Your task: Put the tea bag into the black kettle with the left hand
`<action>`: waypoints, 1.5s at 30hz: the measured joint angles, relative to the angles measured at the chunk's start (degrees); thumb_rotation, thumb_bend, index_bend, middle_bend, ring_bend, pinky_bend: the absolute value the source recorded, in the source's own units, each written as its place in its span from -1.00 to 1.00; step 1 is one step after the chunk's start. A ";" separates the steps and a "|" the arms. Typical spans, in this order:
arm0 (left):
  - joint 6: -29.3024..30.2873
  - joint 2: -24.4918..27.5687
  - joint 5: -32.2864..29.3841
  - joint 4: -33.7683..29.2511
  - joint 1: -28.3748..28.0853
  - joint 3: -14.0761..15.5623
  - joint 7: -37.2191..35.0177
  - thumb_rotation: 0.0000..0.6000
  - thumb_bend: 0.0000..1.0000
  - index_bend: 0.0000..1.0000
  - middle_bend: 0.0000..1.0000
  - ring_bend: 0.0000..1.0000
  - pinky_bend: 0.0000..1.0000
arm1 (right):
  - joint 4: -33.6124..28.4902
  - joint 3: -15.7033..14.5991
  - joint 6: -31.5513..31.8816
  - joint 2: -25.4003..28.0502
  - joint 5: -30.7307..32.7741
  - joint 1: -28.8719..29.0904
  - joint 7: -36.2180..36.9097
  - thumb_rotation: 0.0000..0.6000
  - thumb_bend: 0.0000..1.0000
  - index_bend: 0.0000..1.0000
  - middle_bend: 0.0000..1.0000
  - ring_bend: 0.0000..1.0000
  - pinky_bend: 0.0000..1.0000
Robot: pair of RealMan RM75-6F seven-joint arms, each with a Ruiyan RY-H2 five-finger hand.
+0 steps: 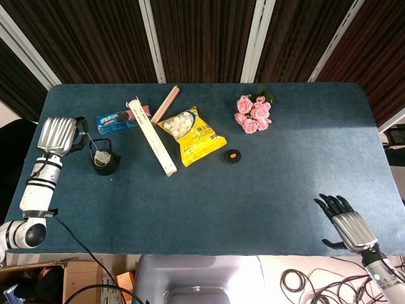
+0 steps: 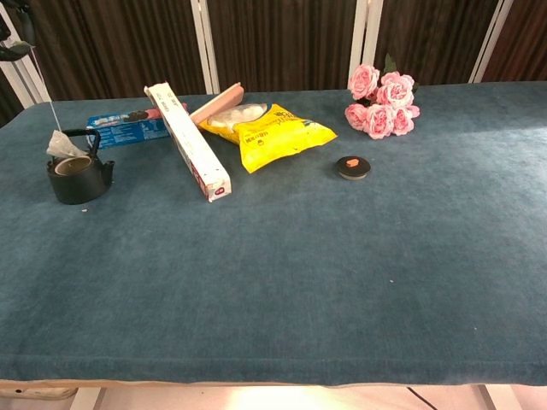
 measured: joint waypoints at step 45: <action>-6.89 -5.05 7.34 8.42 2.43 10.69 -2.58 1.00 -0.01 0.36 0.99 0.88 1.00 | -0.63 0.32 1.22 0.16 -0.12 -1.25 -1.31 1.00 -0.79 -1.00 -1.00 -1.00 -1.00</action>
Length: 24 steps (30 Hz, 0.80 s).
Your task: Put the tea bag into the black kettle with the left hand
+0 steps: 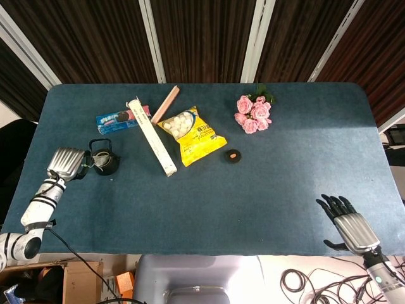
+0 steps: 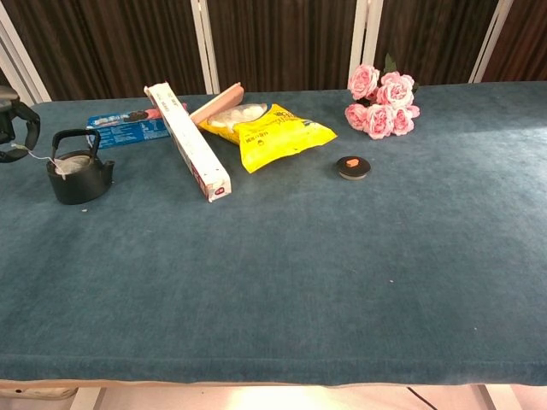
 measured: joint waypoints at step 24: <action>-1.14 2.66 1.95 -10.17 2.97 2.30 -4.66 0.46 -0.72 -0.66 0.94 0.85 1.00 | 0.56 0.06 -0.66 -0.01 0.29 0.17 0.50 1.00 -0.79 -1.00 -1.00 -1.00 -1.00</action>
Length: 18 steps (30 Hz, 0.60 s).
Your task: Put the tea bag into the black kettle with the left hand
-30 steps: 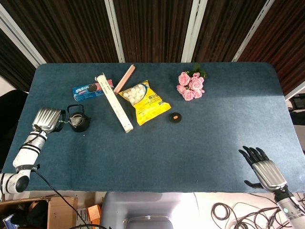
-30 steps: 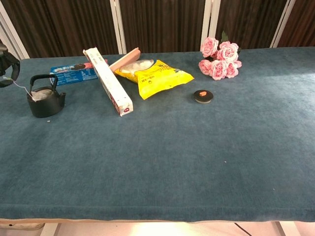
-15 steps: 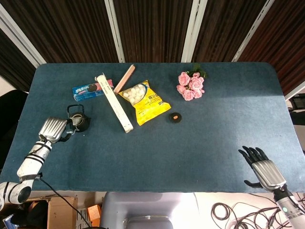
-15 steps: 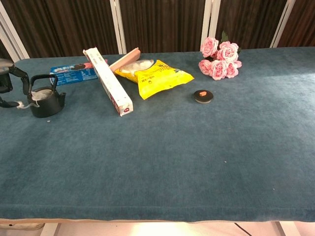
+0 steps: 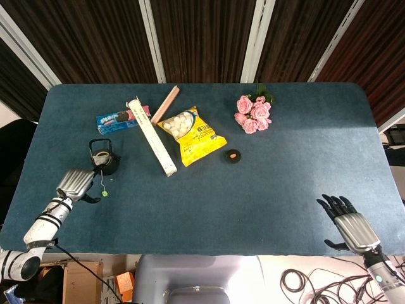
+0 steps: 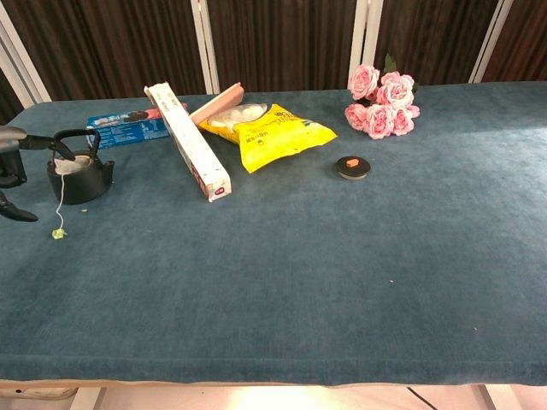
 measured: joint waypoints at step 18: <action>-9.28 -3.52 -10.37 12.75 -3.40 -1.20 0.53 0.20 -0.31 -0.66 0.95 0.86 1.00 | 0.19 0.13 -0.62 0.14 0.56 0.11 -0.05 1.00 -0.79 -1.00 -1.00 -1.00 -1.00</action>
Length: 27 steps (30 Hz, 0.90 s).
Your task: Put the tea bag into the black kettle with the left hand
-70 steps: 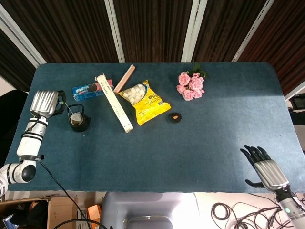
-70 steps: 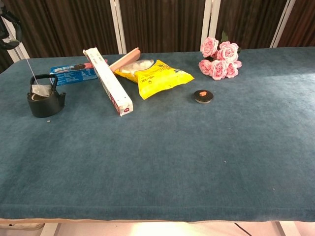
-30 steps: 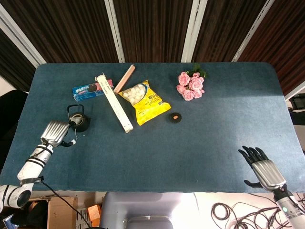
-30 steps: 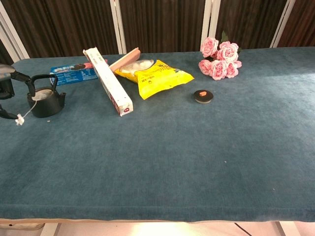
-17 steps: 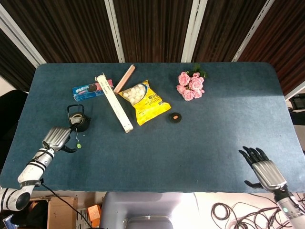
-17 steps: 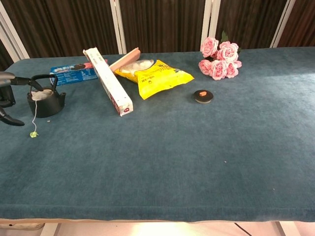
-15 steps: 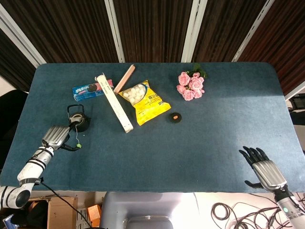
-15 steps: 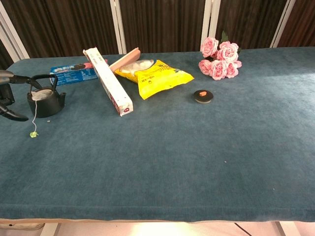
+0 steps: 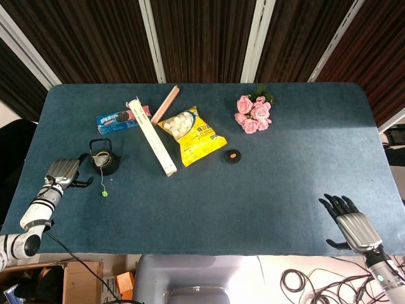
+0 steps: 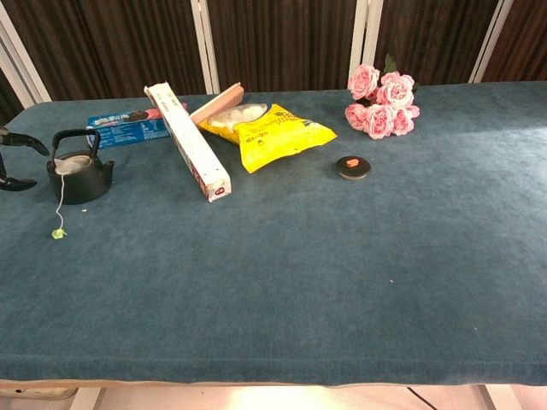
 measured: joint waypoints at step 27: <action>-1.17 -2.61 0.29 0.81 -1.49 1.48 3.88 0.23 -0.30 -0.57 0.95 0.86 1.00 | 0.18 0.16 -0.30 -0.20 0.29 0.07 -0.29 1.00 -0.79 -1.00 -1.00 -1.00 -1.00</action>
